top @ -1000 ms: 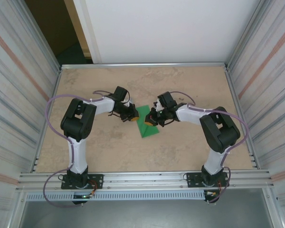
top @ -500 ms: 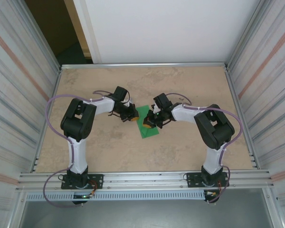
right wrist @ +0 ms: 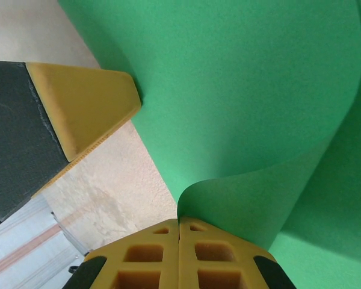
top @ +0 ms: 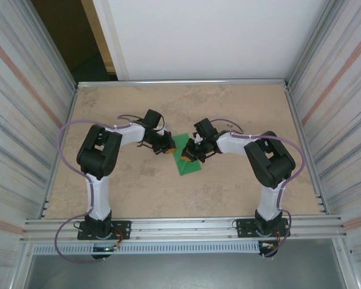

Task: Fold a paper plane with a square sheet of paper (pick it up from the middle)
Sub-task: Fold the triangle a second time at the center of the table.

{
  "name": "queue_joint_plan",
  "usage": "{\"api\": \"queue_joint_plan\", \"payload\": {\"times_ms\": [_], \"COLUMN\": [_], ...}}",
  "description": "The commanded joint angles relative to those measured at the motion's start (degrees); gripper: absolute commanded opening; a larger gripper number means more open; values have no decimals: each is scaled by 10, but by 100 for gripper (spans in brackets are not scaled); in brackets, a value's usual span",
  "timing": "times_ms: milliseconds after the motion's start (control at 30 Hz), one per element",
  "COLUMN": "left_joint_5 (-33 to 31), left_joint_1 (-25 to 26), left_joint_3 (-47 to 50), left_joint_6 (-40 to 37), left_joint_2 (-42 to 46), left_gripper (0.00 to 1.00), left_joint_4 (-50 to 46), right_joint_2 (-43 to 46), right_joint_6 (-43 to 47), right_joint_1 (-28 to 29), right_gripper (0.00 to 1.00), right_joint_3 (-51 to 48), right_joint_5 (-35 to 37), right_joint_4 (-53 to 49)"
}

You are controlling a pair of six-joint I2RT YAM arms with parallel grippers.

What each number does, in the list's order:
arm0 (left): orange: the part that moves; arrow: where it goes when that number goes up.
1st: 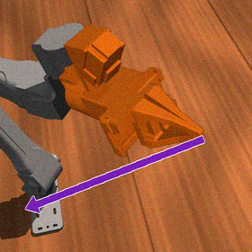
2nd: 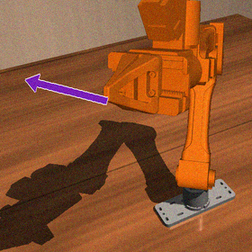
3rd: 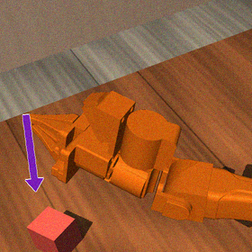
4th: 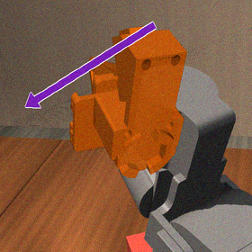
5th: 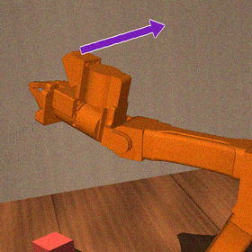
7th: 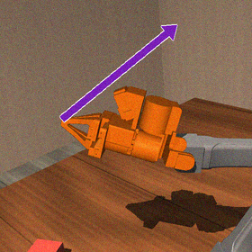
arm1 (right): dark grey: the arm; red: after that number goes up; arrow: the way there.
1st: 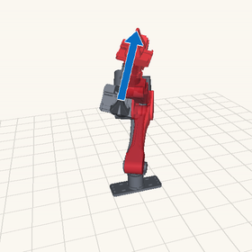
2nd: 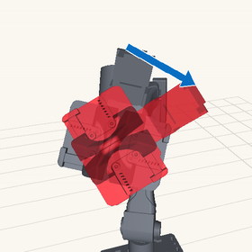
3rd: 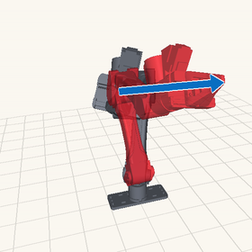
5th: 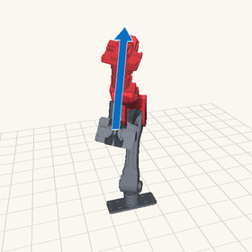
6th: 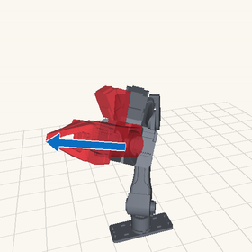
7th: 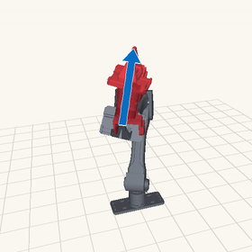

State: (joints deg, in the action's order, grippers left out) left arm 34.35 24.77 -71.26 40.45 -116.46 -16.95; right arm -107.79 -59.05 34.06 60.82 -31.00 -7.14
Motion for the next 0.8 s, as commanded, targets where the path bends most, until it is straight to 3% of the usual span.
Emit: {"api": "queue_joint_plan", "payload": {"times_ms": [0,767], "left_joint_5": [-29,-30], "left_joint_1": [4,4], "left_joint_3": [7,8], "left_joint_6": [-5,-4], "left_joint_2": [-15,-14], "left_gripper": [8,8], "left_joint_4": [-38,-39], "right_joint_2": [-13,-31], "right_joint_6": [-18,-31], "right_joint_1": [2,2], "right_gripper": [0,0], "right_joint_3": [-2,-4], "right_joint_5": [13,13], "right_joint_4": [11,34]}}
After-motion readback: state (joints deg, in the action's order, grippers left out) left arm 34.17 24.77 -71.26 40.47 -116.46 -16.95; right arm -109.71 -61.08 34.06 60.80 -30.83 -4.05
